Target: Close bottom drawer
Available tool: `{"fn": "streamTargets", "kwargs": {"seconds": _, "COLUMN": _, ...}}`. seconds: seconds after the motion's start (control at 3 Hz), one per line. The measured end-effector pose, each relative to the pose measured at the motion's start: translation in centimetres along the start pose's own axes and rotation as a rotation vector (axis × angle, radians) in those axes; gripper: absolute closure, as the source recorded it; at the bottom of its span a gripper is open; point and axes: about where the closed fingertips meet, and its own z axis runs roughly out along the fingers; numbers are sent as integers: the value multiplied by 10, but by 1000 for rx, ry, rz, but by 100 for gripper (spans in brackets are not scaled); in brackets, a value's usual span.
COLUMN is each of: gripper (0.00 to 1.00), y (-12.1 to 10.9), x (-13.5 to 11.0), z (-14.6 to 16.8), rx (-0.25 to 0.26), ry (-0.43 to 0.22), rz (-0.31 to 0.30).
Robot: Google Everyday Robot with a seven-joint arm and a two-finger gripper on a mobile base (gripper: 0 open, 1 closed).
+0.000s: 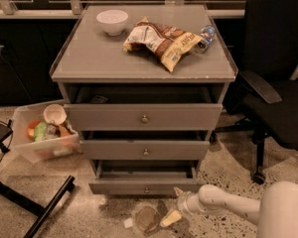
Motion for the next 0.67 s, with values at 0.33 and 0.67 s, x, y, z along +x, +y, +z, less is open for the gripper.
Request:
{"fn": "streamTargets", "kwargs": {"seconds": 0.33, "gripper": 19, "y": -17, "x": 3, "z": -1, "rx": 96, "ry": -42, "rz": 31}}
{"fn": "streamTargets", "kwargs": {"seconds": 0.67, "gripper": 42, "y": -48, "x": -3, "z": 4, "rx": 161, "ry": -76, "rz": 17}}
